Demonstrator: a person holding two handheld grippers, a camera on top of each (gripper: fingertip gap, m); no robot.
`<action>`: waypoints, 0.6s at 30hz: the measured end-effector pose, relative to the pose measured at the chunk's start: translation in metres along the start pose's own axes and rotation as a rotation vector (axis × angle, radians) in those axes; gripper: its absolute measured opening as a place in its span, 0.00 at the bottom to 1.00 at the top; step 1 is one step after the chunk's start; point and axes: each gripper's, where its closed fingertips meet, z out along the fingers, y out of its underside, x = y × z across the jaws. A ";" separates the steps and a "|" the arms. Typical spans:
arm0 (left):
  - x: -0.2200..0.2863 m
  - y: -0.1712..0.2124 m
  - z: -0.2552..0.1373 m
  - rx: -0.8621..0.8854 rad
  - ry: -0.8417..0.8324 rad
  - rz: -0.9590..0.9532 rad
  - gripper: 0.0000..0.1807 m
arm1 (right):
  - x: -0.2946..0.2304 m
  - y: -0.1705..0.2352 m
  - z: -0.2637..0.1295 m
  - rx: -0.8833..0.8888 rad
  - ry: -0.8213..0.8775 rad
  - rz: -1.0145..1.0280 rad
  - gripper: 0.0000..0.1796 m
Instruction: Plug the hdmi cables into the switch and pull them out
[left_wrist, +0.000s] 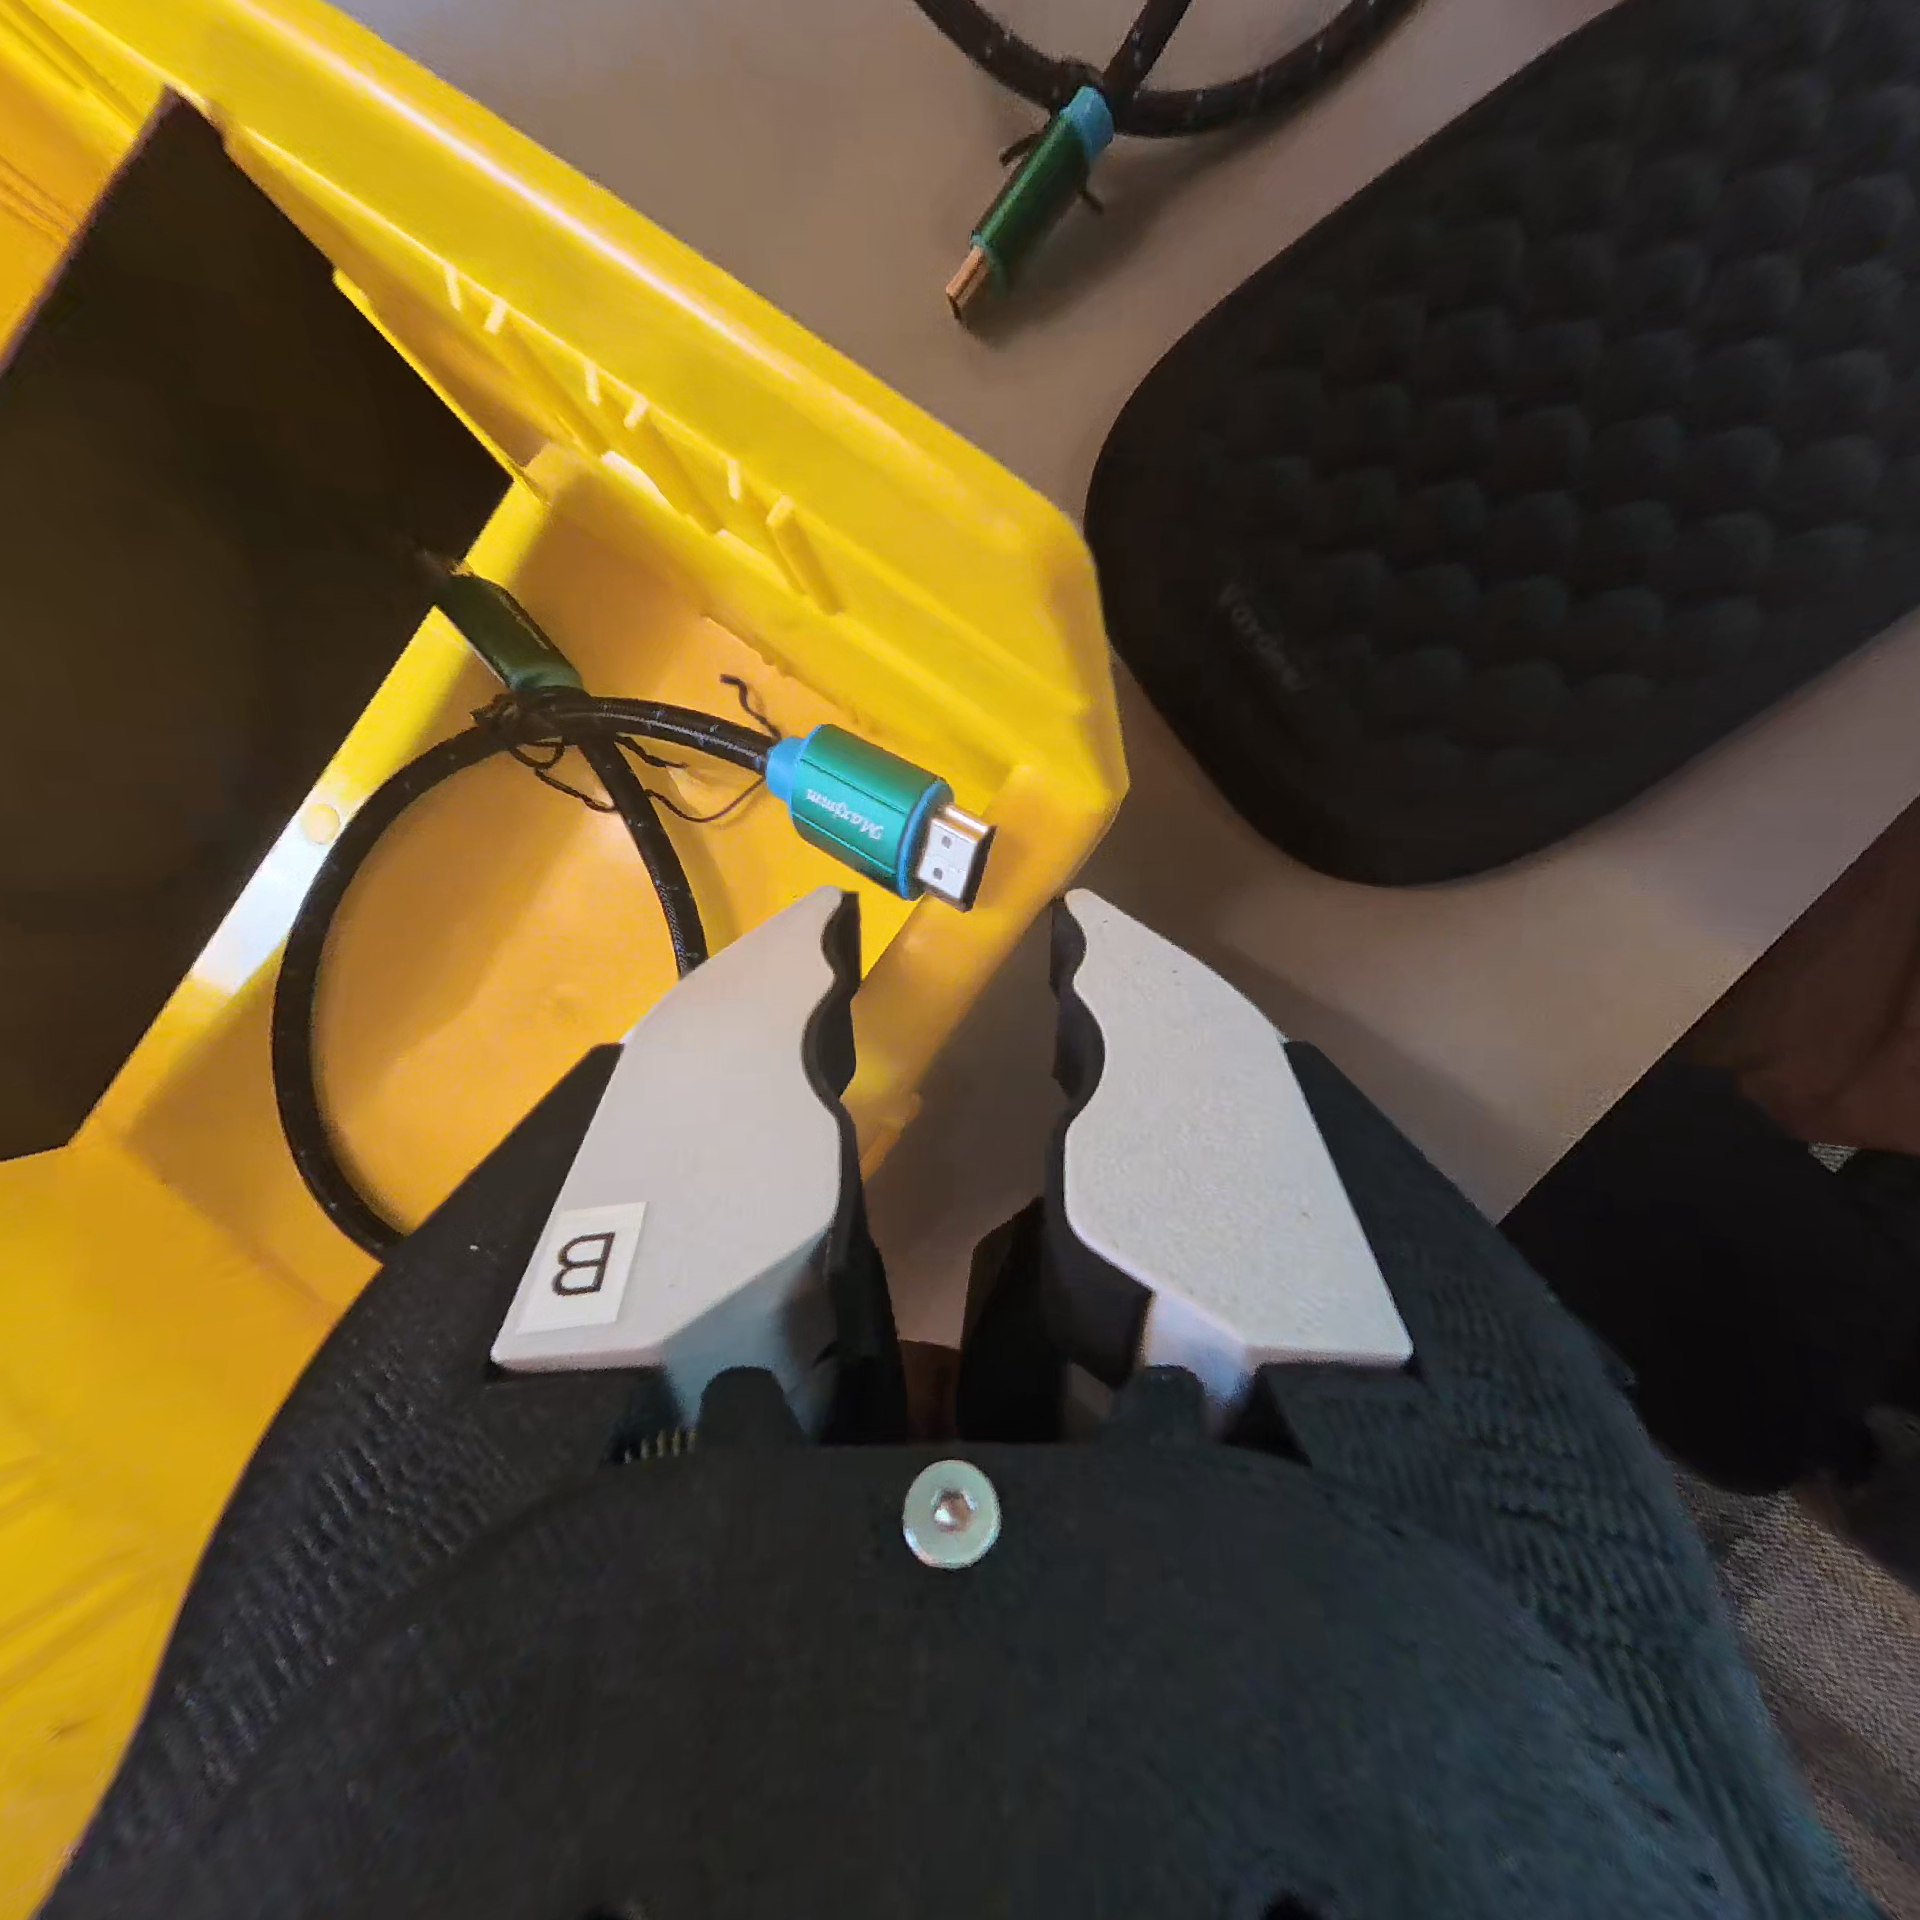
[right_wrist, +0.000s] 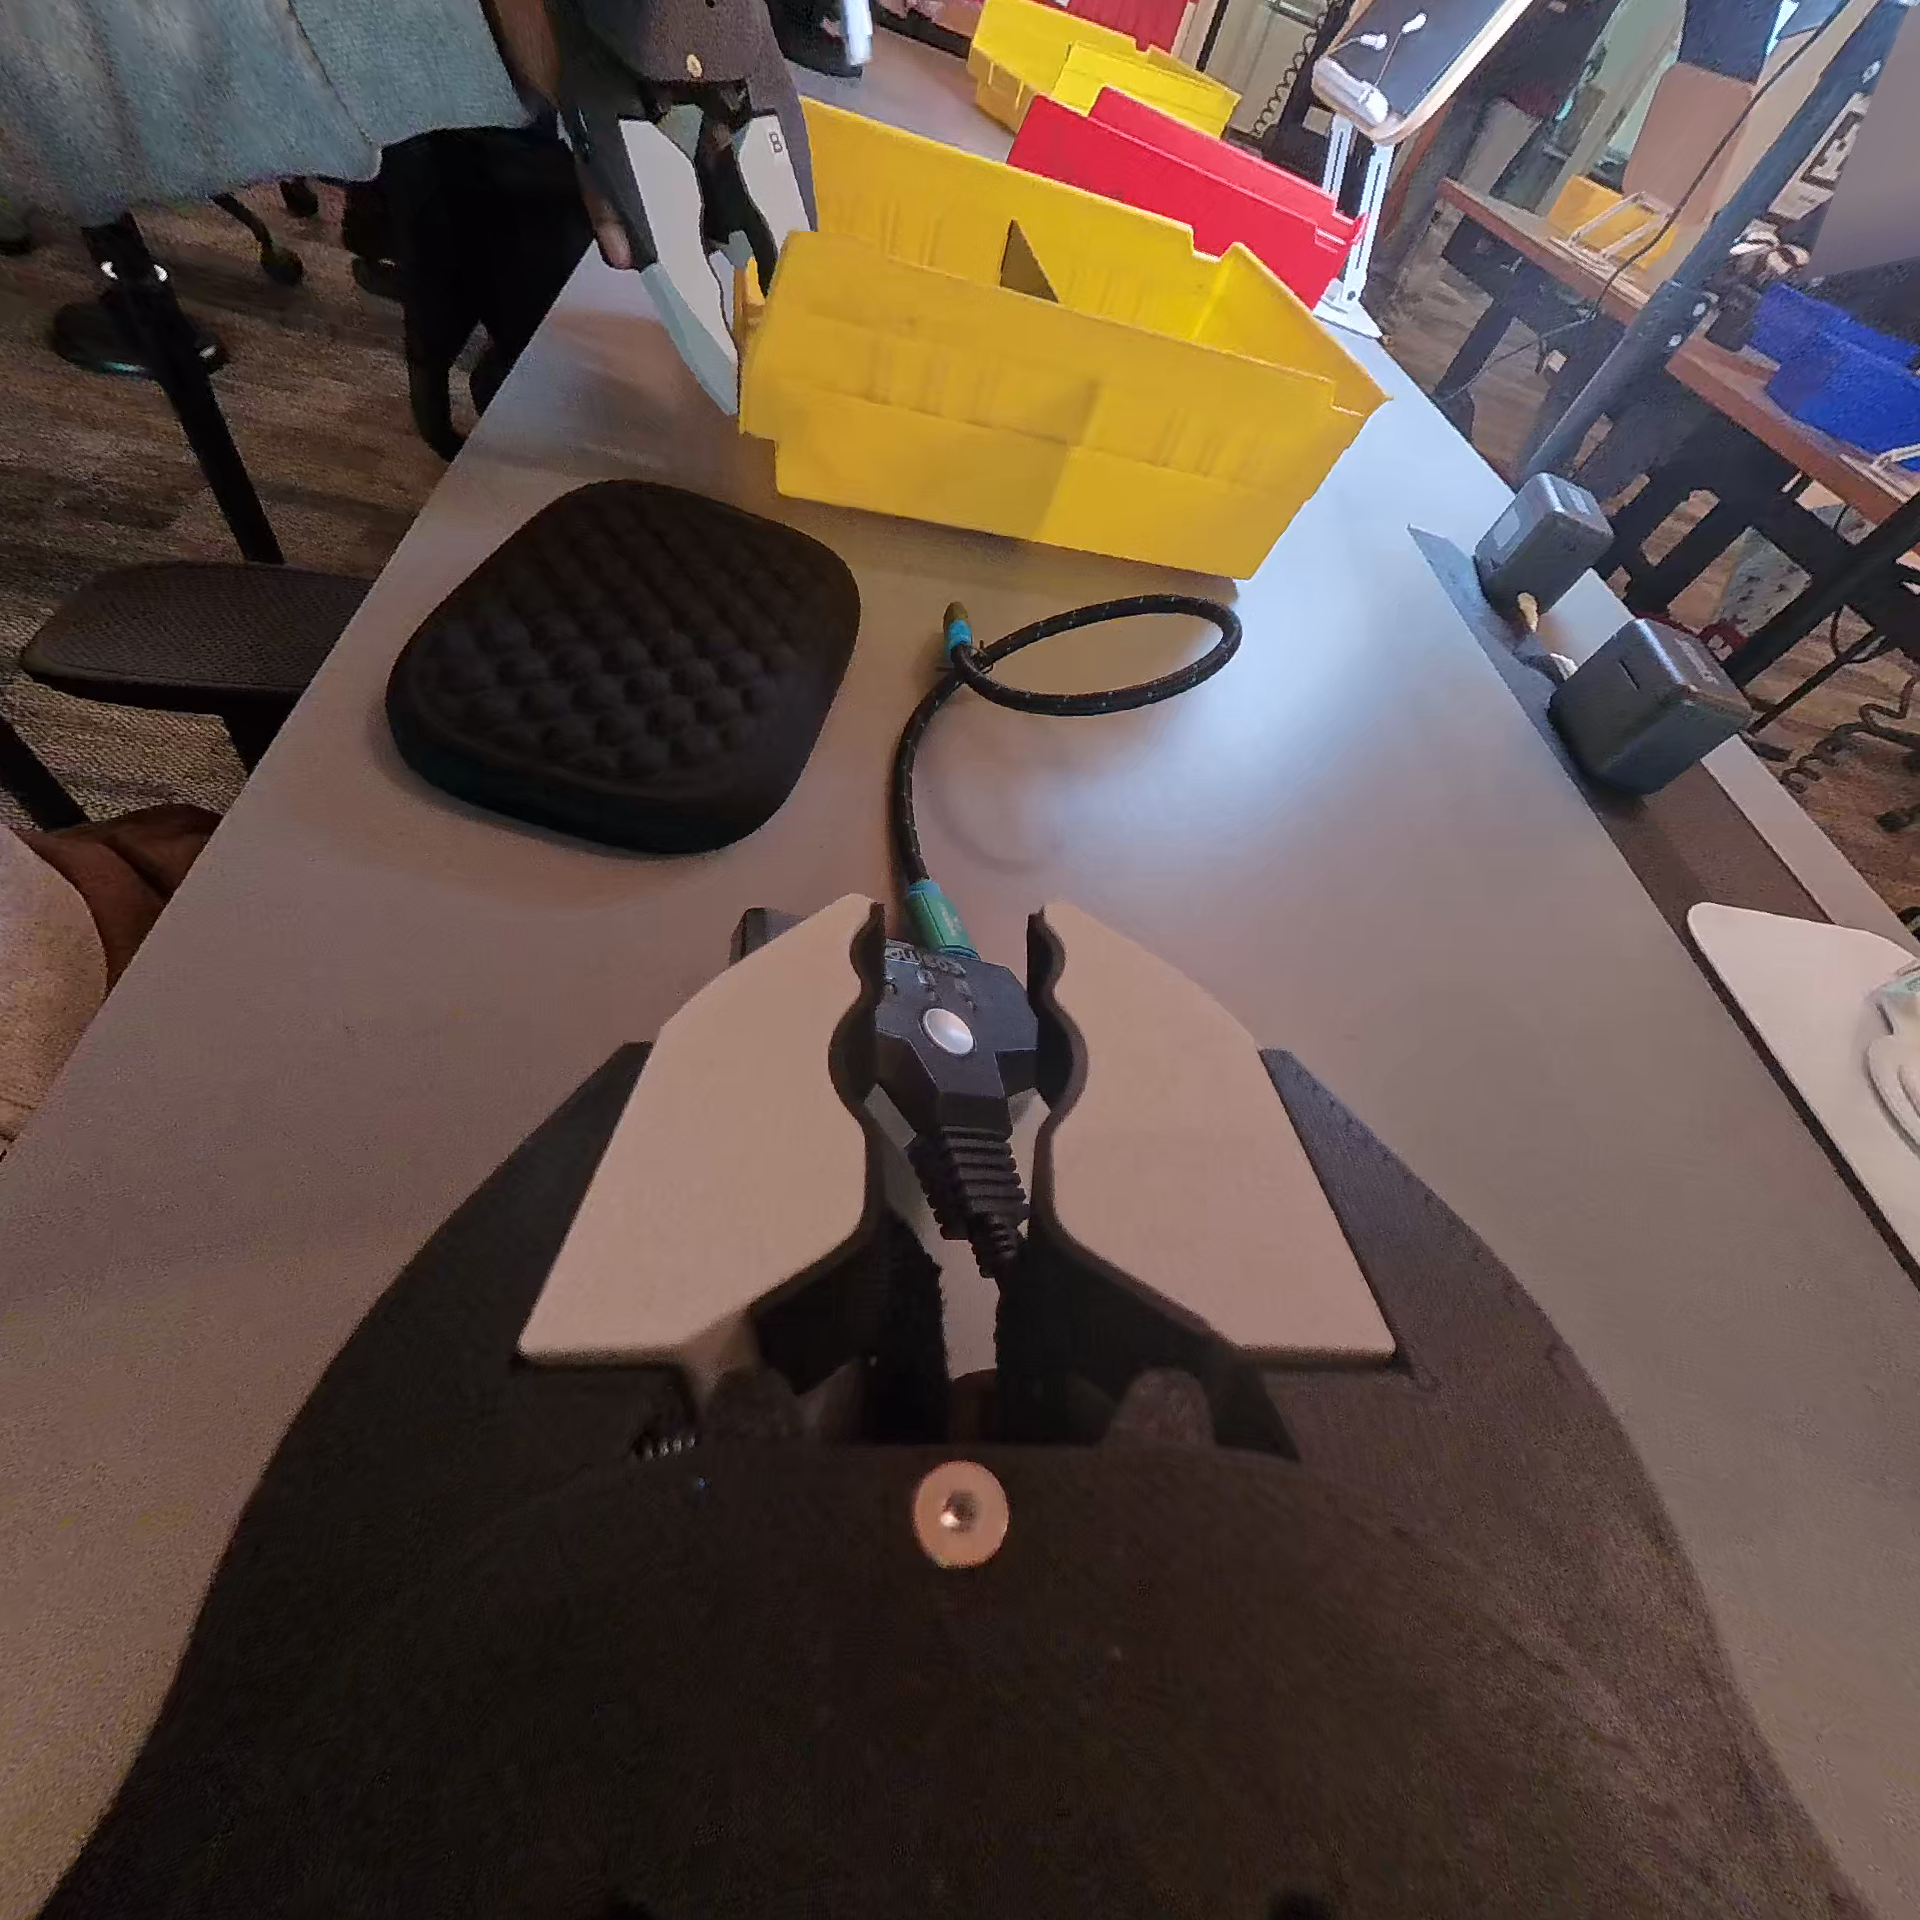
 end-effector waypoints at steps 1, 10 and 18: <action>0.001 0.001 0.001 -0.004 0.002 -0.007 0.19 | 0.000 0.001 0.000 -0.002 -0.002 -0.001 0.14; 0.005 -0.015 -0.006 0.147 -0.008 0.037 0.23 | -0.003 0.002 0.002 -0.013 -0.007 -0.014 0.14; 0.013 -0.026 -0.007 0.368 0.081 -0.077 0.13 | -0.004 0.002 0.002 -0.011 -0.008 -0.022 0.13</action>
